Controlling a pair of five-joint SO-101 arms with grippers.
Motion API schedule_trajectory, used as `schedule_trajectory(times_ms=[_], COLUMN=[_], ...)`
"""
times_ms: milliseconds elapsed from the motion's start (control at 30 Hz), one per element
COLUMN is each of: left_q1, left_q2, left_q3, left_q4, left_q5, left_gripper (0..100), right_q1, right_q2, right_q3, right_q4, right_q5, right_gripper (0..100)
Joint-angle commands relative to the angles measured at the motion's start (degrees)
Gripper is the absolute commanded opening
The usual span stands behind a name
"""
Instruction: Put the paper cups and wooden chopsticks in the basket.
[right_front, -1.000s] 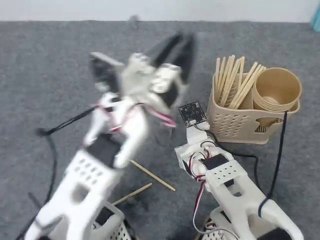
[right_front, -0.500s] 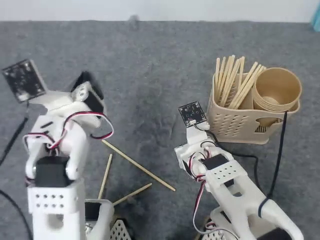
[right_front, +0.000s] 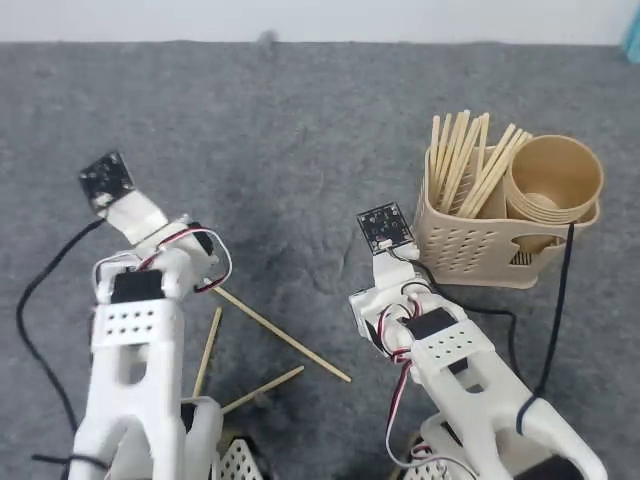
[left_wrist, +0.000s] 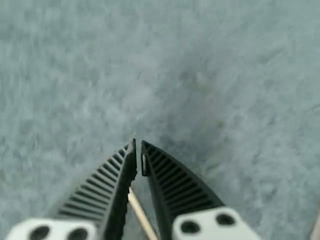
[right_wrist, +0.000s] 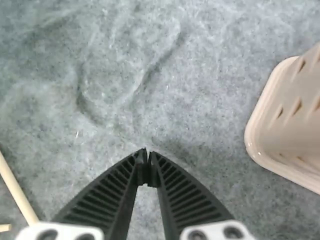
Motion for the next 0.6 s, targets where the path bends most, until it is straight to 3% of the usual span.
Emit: schedule_trajectory(times_ms=[0, 400, 567], left_q1=[-0.4, 0.9, 2.1], left_q2=[3.3, 12.3, 12.2], left_q3=[0.0, -0.5, -0.5], left_q4=[-1.7, -1.7, -1.3], left_q5=[0.9, 4.7, 4.7], left_gripper=[2, 2, 17], right_q1=[-0.2, -0.4, -0.5], right_q2=[0.4, 0.4, 0.4], right_q3=[-3.9, -3.9, -3.9], right_q4=[-1.5, -1.4, -1.4], right_q5=[1.1, 1.4, 1.4], right_gripper=[0.8, 0.8, 0.8])
